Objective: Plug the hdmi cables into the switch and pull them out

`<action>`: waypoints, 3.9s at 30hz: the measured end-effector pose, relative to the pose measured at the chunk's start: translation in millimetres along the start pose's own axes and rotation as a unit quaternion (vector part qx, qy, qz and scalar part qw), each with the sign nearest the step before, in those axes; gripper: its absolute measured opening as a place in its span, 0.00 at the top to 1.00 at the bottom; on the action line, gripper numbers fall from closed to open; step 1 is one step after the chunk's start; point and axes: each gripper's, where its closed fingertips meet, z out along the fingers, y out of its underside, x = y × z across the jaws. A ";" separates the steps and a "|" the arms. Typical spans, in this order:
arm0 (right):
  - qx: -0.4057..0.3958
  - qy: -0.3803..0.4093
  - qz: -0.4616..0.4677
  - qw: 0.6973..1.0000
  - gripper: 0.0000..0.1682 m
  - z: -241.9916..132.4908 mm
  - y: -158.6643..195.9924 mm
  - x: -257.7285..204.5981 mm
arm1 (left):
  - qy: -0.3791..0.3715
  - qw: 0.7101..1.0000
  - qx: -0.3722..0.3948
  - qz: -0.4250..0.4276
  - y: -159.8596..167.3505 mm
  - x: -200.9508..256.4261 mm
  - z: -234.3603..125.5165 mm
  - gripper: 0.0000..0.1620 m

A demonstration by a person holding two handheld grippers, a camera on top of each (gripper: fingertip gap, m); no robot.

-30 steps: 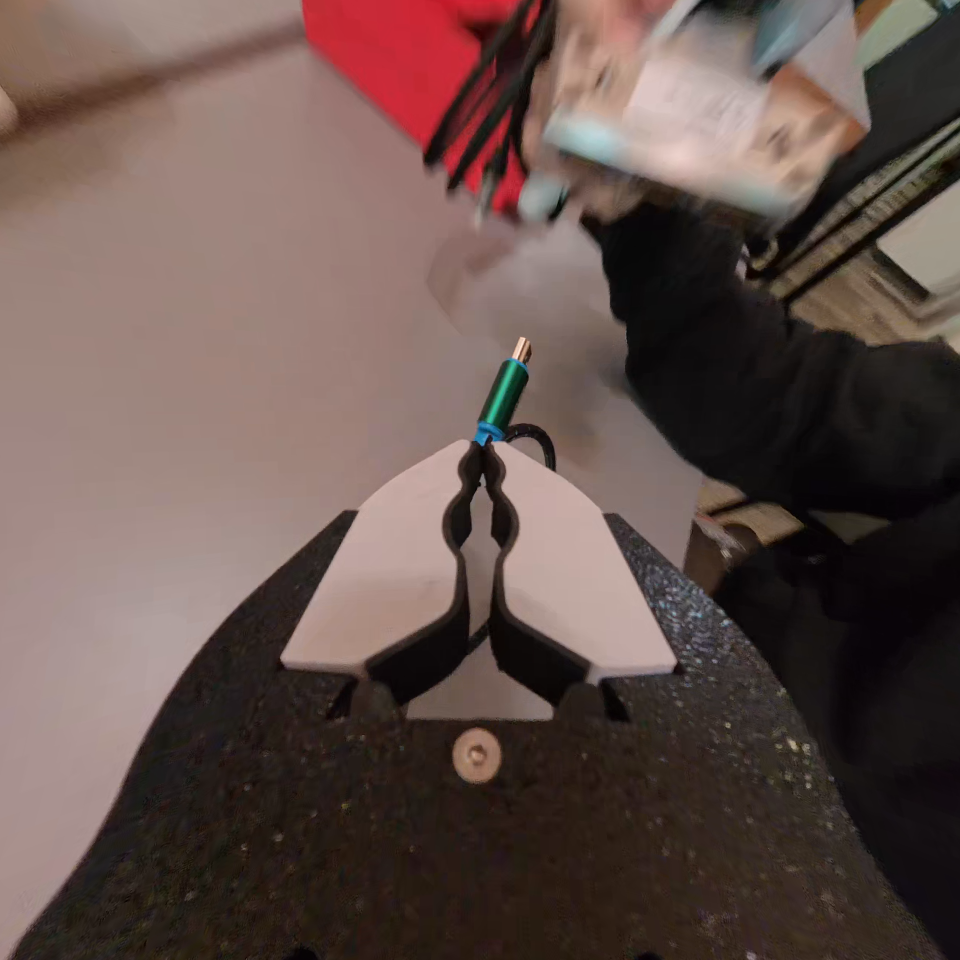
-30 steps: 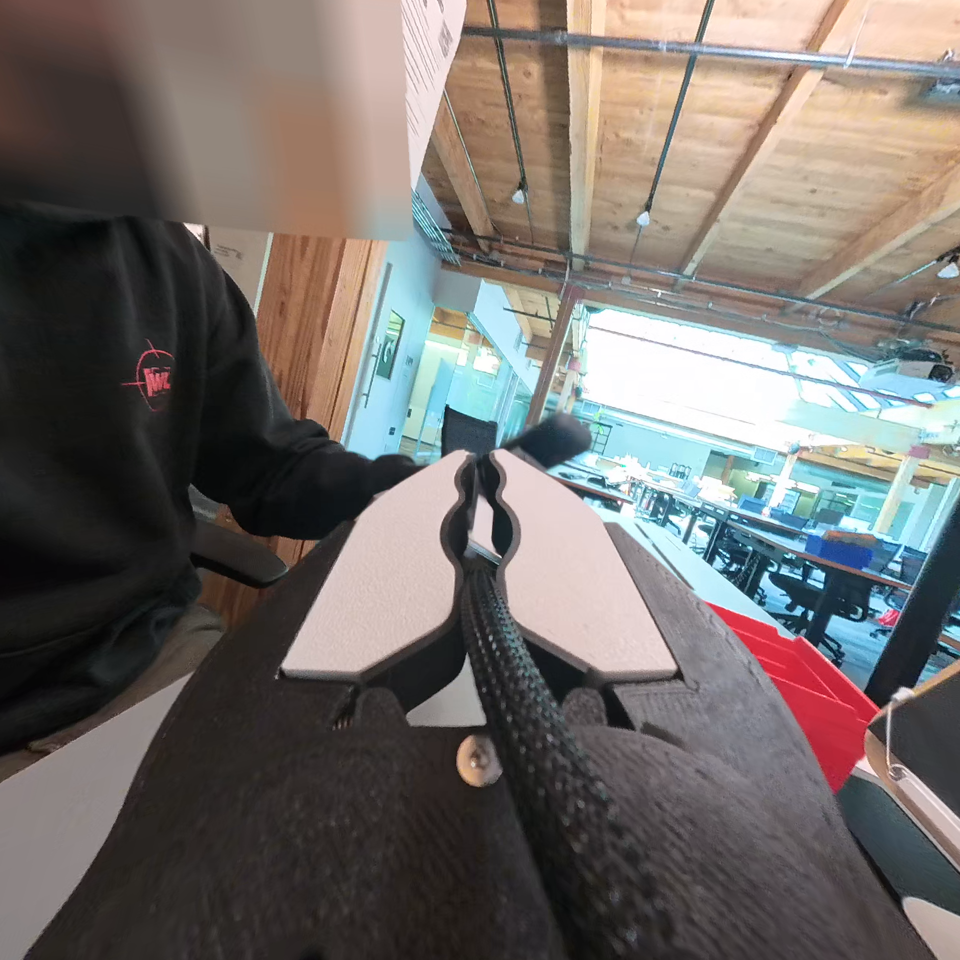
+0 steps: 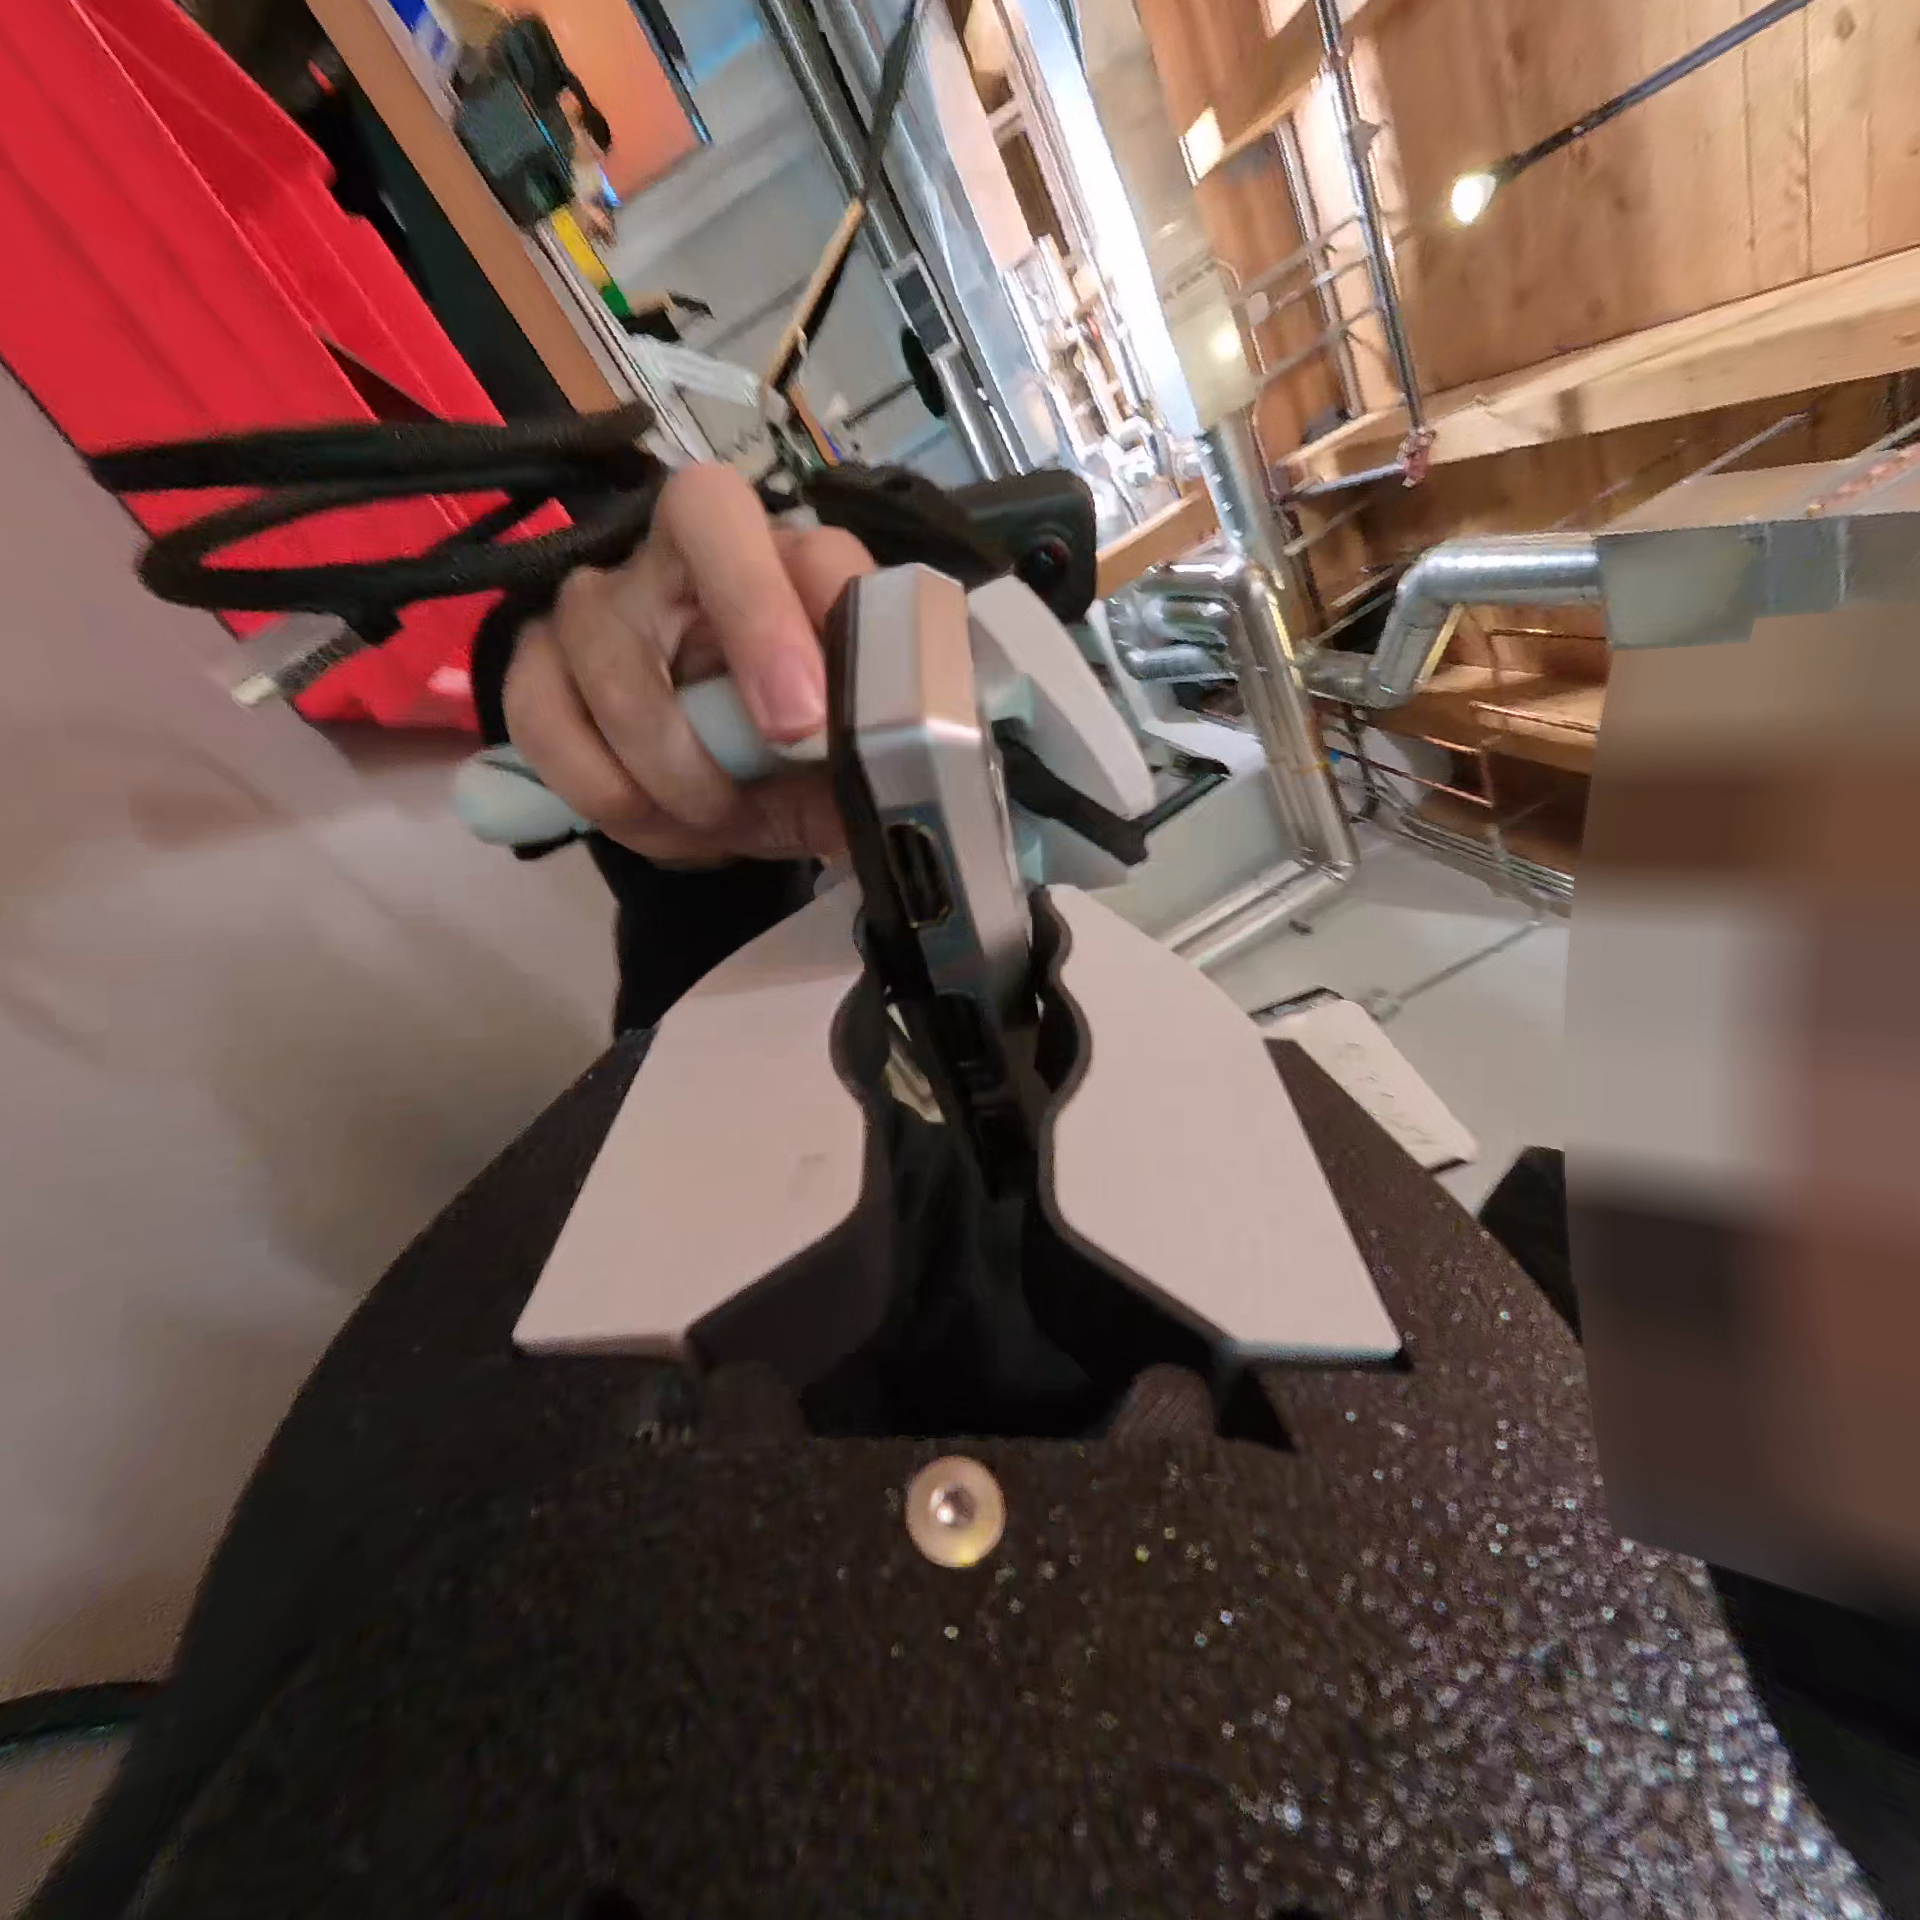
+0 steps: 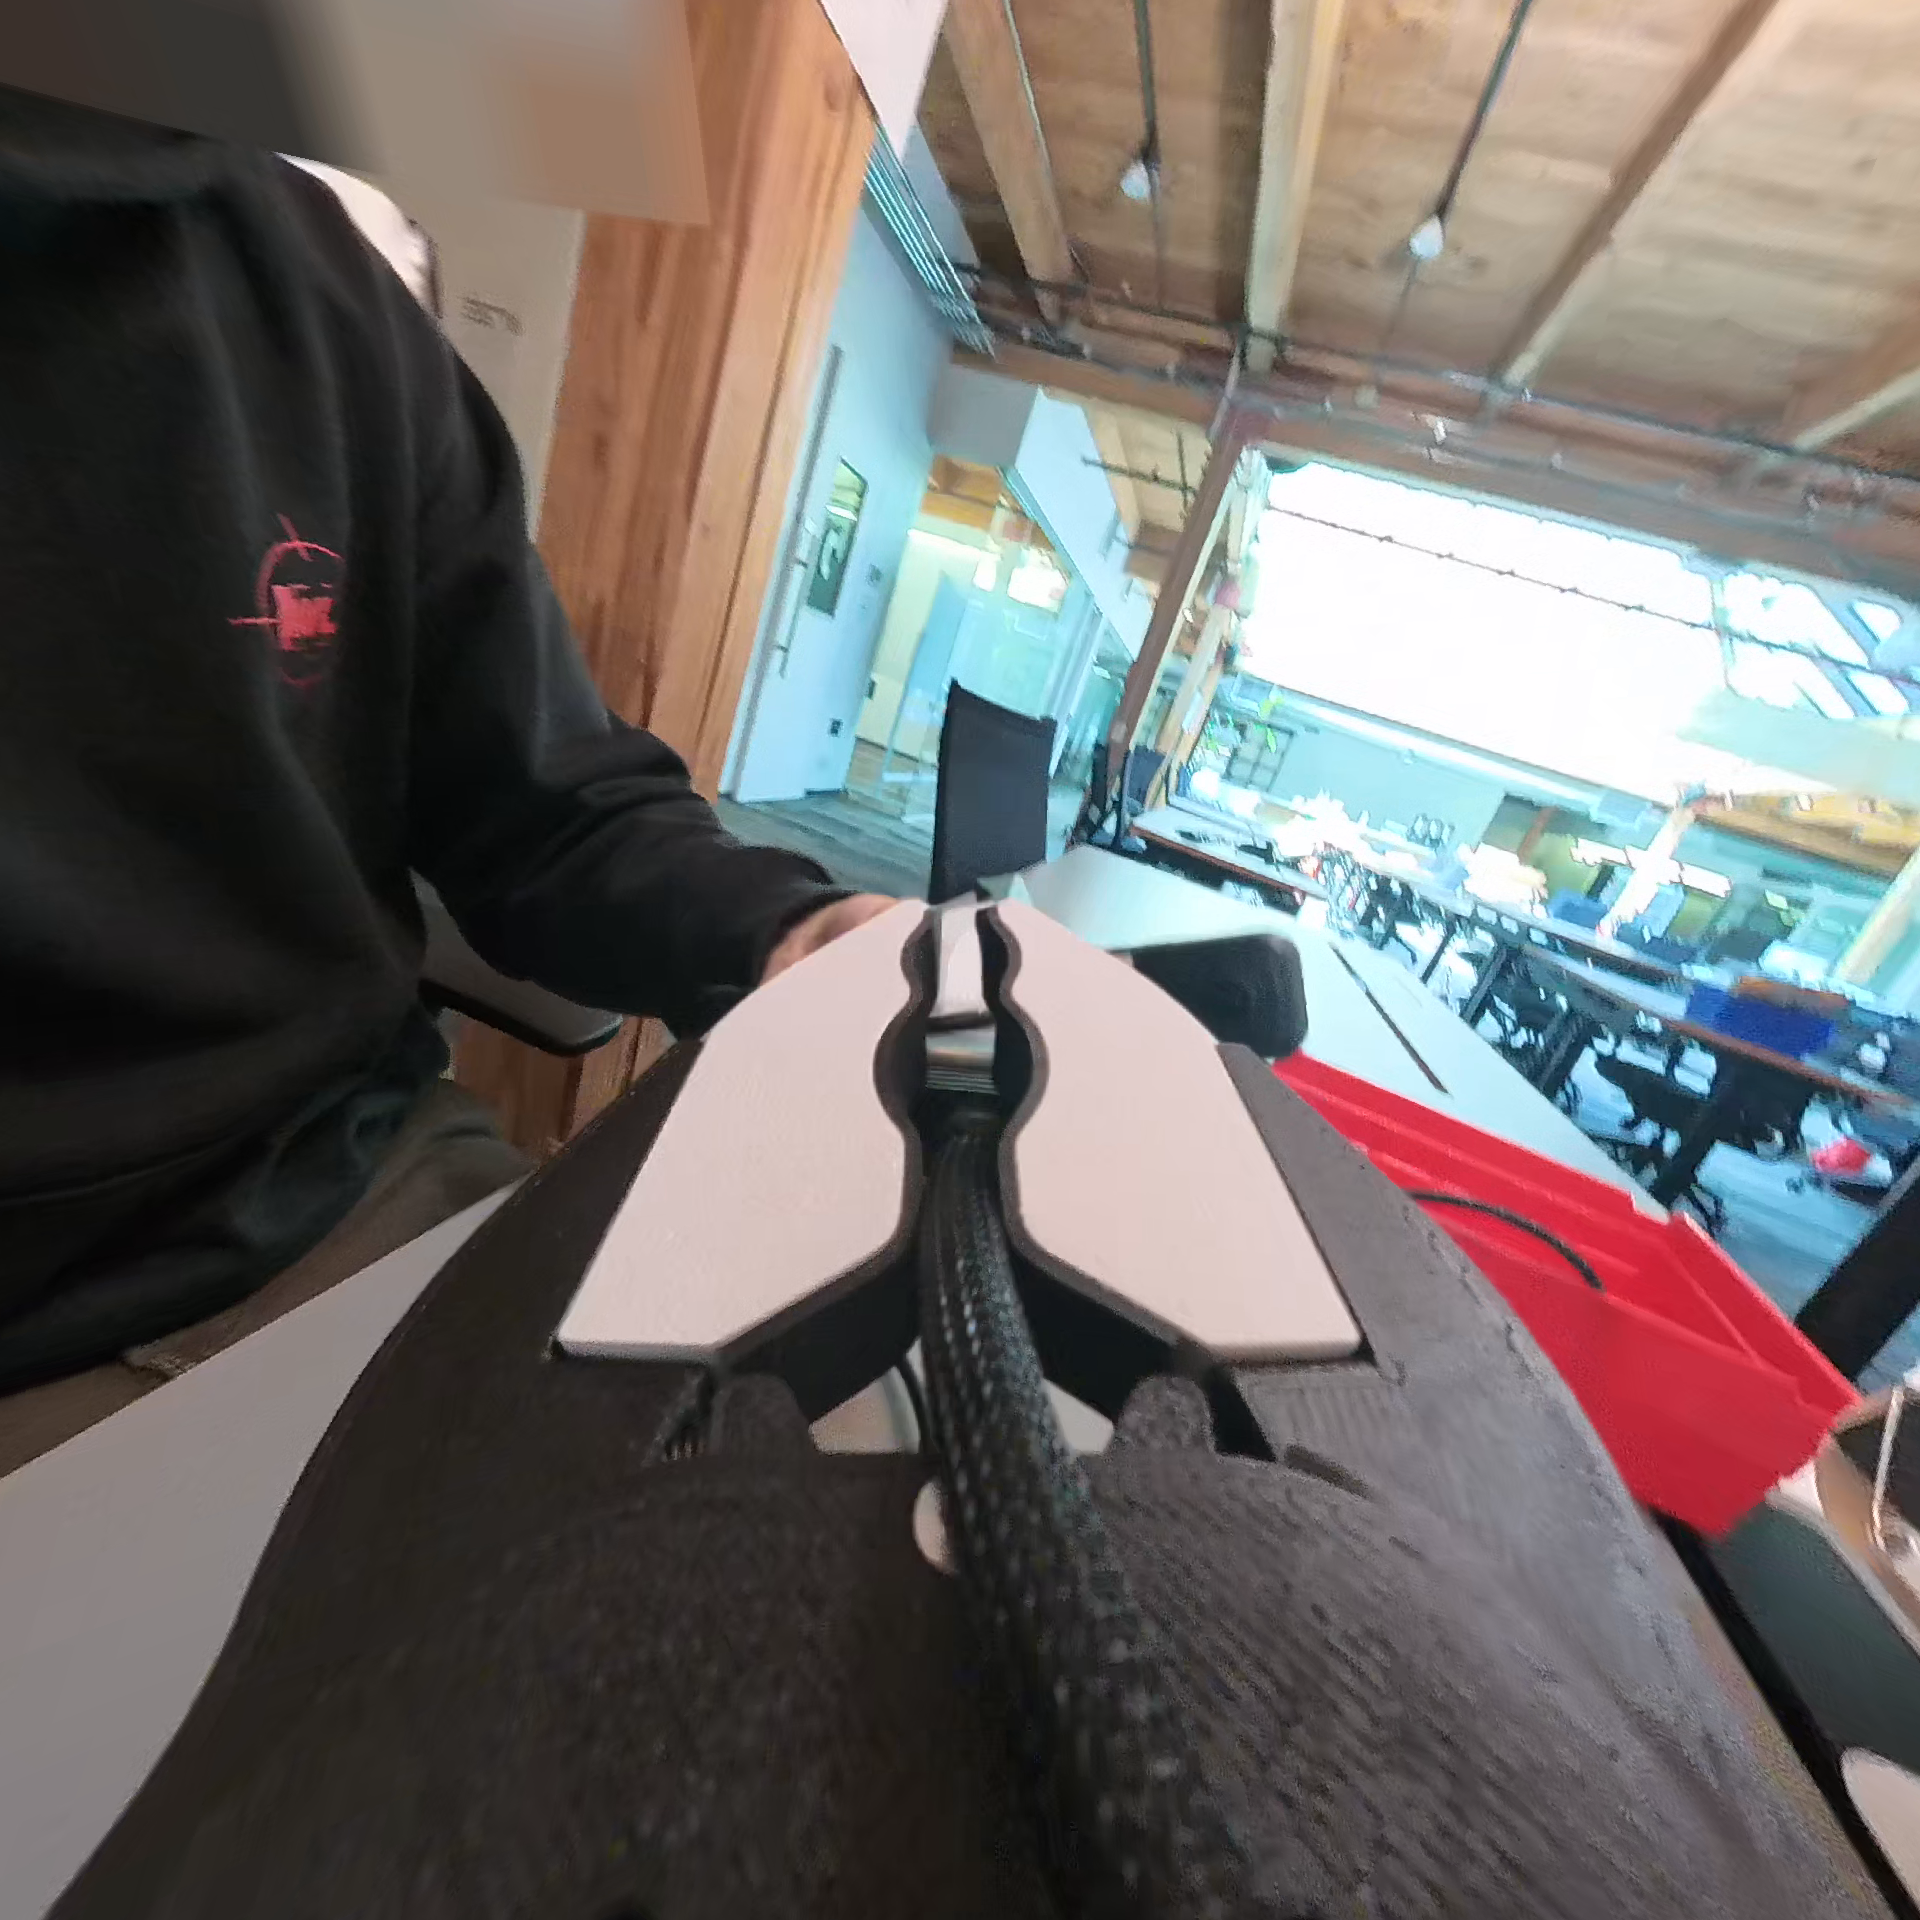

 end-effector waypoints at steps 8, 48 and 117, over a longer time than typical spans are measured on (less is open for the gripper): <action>-0.078 0.070 0.022 0.994 0.69 -0.2 21.4 19.3 | -0.074 0.996 0.010 0.049 -21.1 3.7 -17.5 0.85; -0.078 0.141 -0.014 0.987 0.79 5.9 23.2 42.0 | -0.104 0.994 0.023 0.007 -36.1 1.5 -25.7 0.86; -0.064 0.195 -0.034 0.978 0.95 34.6 -32.8 -79.9 | -0.068 0.990 -0.041 0.117 45.3 62.1 -13.4 0.85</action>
